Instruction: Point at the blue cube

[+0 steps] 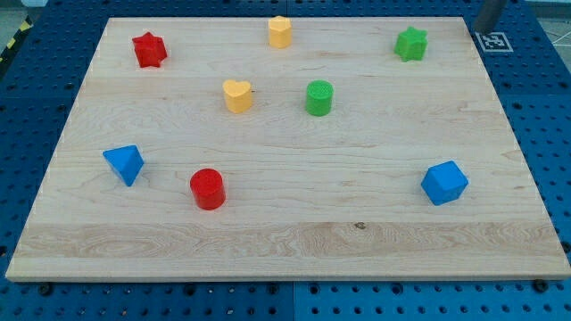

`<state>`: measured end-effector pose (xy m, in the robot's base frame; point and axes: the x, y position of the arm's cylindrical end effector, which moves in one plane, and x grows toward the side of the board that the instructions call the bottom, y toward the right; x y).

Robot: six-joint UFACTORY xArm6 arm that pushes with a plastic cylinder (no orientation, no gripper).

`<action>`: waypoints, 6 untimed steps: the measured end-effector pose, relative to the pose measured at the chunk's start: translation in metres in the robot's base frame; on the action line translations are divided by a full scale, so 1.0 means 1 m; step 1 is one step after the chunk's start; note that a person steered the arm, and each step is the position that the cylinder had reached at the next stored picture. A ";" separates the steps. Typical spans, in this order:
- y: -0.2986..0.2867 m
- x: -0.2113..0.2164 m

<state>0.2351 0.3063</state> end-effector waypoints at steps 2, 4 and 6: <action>-0.085 0.039; -0.125 0.113; -0.151 0.191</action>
